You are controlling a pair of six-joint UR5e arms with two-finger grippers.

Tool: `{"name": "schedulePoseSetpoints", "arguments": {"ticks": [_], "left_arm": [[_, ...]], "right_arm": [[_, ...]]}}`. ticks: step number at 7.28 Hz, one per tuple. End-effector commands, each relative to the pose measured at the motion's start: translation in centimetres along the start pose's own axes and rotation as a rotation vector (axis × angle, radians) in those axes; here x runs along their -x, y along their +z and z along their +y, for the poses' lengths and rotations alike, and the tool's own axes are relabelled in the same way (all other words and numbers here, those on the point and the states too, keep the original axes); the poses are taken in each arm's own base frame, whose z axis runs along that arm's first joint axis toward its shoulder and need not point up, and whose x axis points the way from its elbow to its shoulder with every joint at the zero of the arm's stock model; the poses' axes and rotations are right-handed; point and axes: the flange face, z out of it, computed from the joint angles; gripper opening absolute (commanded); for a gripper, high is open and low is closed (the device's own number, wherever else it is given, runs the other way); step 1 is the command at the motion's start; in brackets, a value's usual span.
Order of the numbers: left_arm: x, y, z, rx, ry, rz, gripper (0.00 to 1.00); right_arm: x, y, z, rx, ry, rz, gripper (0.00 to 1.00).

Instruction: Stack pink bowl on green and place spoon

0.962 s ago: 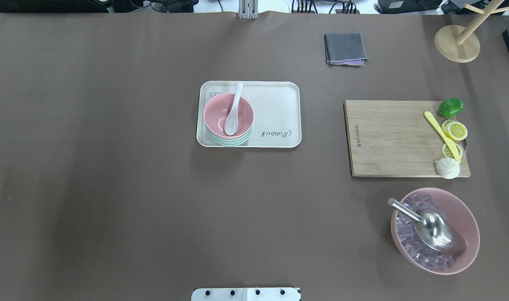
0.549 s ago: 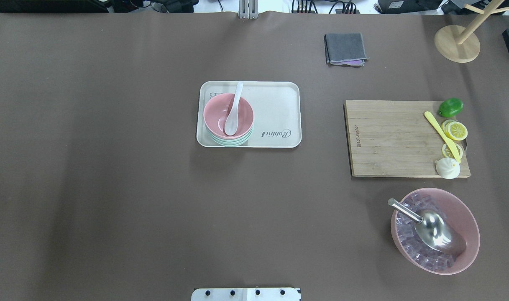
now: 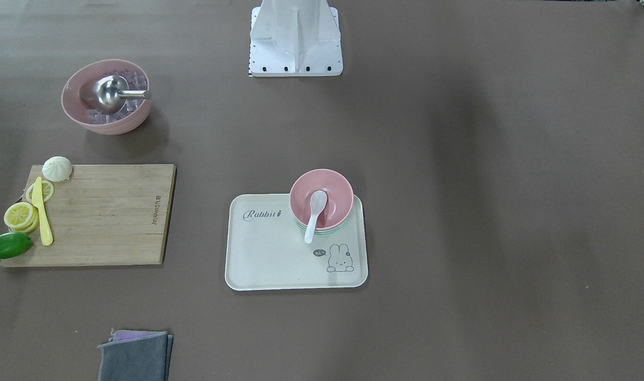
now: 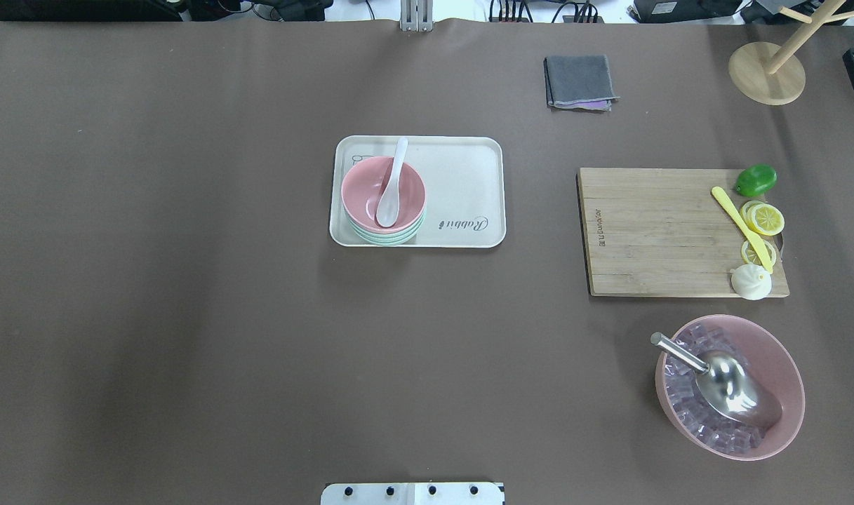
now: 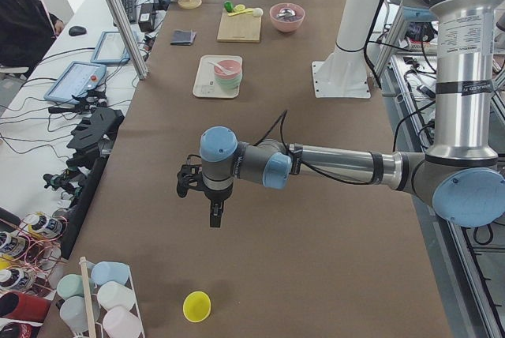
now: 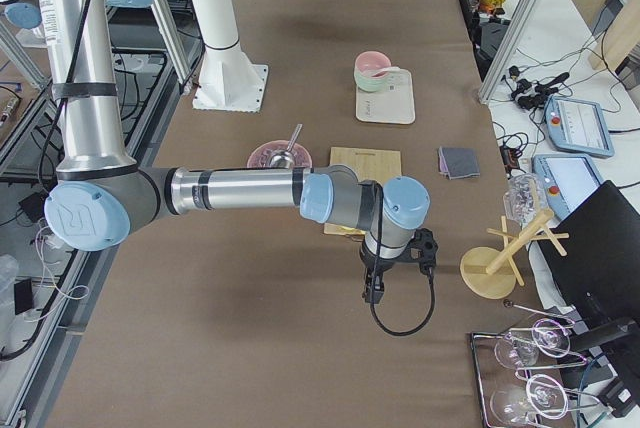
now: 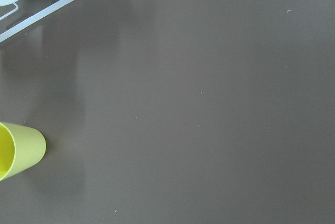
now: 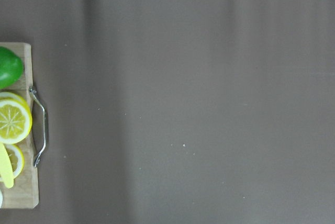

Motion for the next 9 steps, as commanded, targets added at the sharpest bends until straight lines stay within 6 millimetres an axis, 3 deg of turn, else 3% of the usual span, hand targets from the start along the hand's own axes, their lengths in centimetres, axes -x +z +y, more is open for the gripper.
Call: {"name": "schedulePoseSetpoints", "arguments": {"ticks": [1,9], "left_arm": [[0.58,0.87,-0.24,0.022,-0.017,-0.002,0.98],[0.56,1.17,0.57,0.041,-0.024,0.042,0.98]], "right_arm": [[1.19,-0.84,1.60,-0.004,-0.016,-0.025,1.00],[1.33,-0.39,1.00,-0.037,-0.044,-0.065,1.00]]}}
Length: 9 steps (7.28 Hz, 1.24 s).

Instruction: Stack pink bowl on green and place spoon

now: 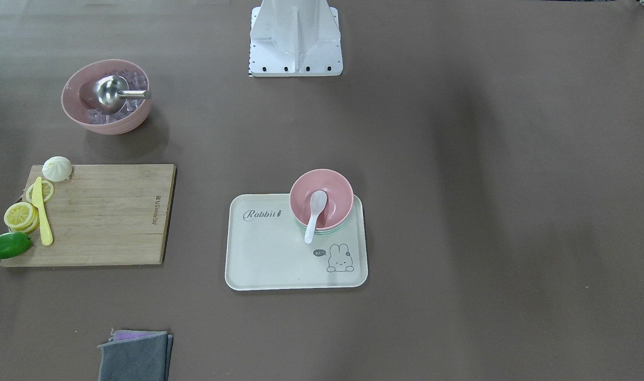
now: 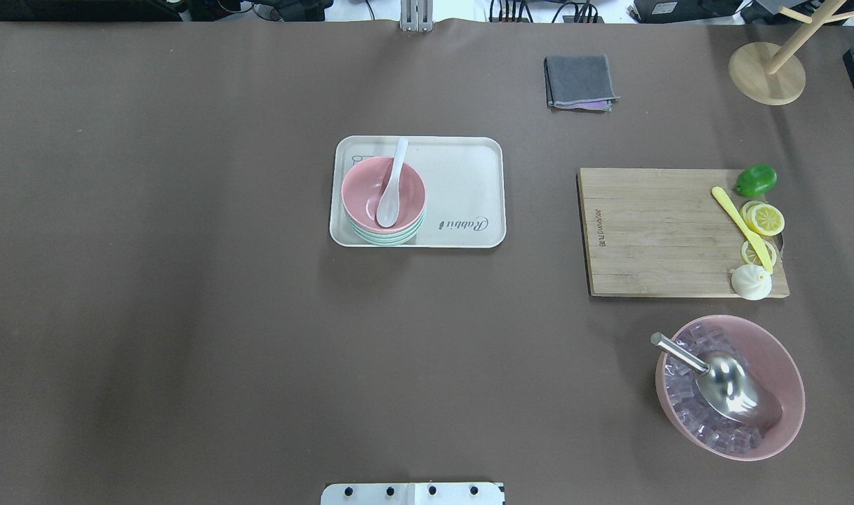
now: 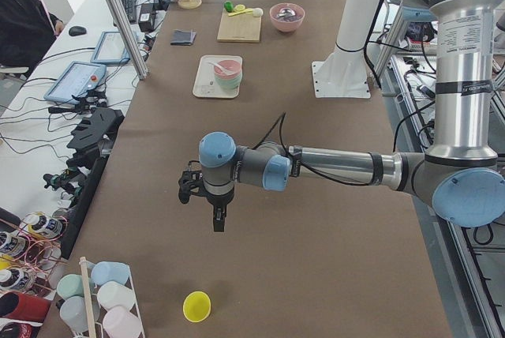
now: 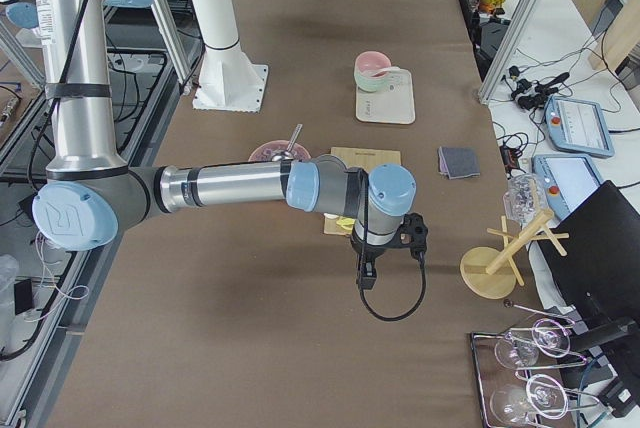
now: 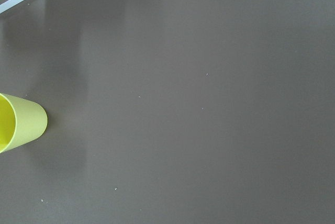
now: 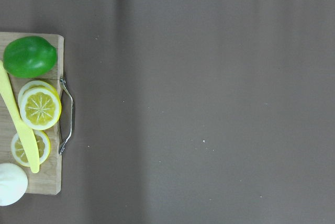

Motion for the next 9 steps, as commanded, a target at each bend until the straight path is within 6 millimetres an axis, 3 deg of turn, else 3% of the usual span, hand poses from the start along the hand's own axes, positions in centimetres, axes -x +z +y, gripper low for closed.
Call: {"name": "schedulePoseSetpoints", "arguments": {"ticks": [1,3,5,9], "left_arm": [[-0.3,0.1,0.3,0.013,-0.002,0.048,0.98],[-0.1,0.3,0.4,0.017,-0.005,0.047,0.98],[-0.1,0.3,0.4,0.017,-0.005,0.047,0.98],[-0.1,0.3,0.4,0.017,-0.005,0.047,0.98]], "right_arm": [[0.3,0.0,-0.1,-0.008,-0.002,-0.034,1.00],[0.9,0.0,-0.8,-0.035,0.019,-0.056,1.00],[-0.1,1.4,-1.2,-0.043,0.007,-0.055,1.00],[0.2,1.6,-1.4,-0.039,0.023,-0.054,1.00]]}}
